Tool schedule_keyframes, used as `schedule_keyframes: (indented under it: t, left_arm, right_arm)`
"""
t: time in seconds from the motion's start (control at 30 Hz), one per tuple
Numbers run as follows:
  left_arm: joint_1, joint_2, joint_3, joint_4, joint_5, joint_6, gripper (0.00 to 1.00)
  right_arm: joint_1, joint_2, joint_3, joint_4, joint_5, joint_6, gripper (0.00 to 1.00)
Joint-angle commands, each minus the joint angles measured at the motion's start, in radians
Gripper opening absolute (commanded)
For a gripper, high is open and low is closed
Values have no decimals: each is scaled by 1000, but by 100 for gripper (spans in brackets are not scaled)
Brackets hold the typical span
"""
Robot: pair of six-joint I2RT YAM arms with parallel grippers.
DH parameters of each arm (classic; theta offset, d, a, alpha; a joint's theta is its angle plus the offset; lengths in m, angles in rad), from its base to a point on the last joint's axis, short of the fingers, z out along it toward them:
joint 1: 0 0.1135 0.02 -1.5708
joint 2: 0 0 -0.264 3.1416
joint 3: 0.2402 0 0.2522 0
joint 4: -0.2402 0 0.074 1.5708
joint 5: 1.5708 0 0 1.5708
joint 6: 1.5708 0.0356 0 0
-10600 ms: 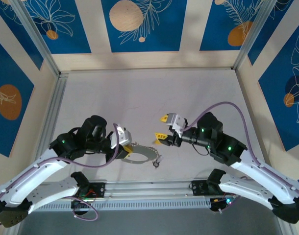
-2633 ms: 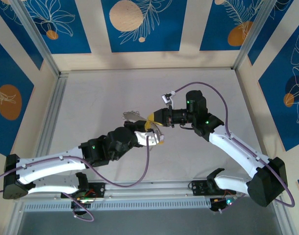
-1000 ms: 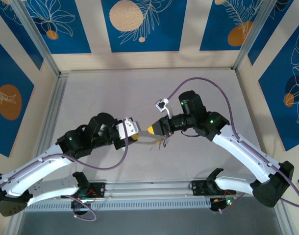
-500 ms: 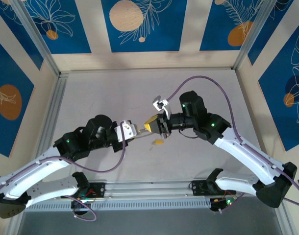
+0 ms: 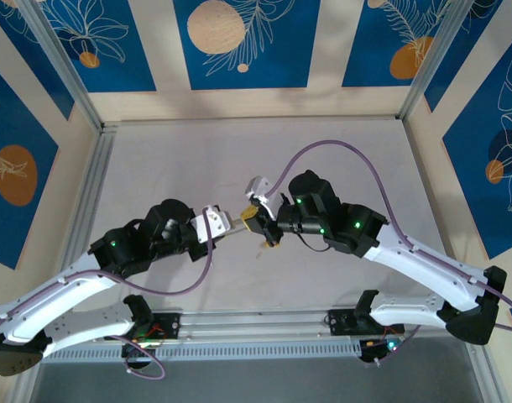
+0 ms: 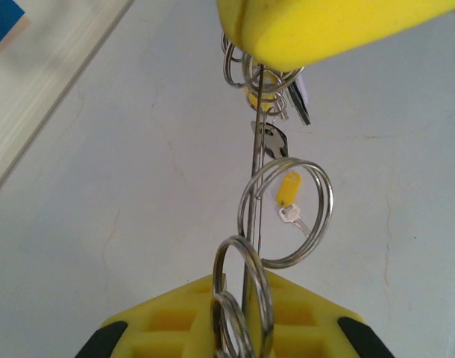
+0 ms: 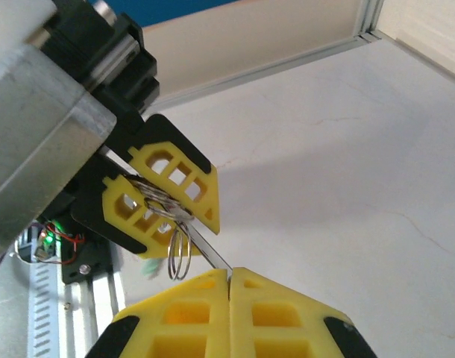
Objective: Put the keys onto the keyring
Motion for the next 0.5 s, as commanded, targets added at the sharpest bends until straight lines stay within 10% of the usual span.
schedule_keyframes:
  t: [0.0, 0.47]
  left_arm:
    - [17, -20, 27, 29, -126, -38, 0]
    - [16, -52, 22, 44, -123, -38, 0]
  right_arm:
    - [29, -8, 26, -63, -1, -27, 0]
    - [-29, -51, -76, 12, -79, 27, 1]
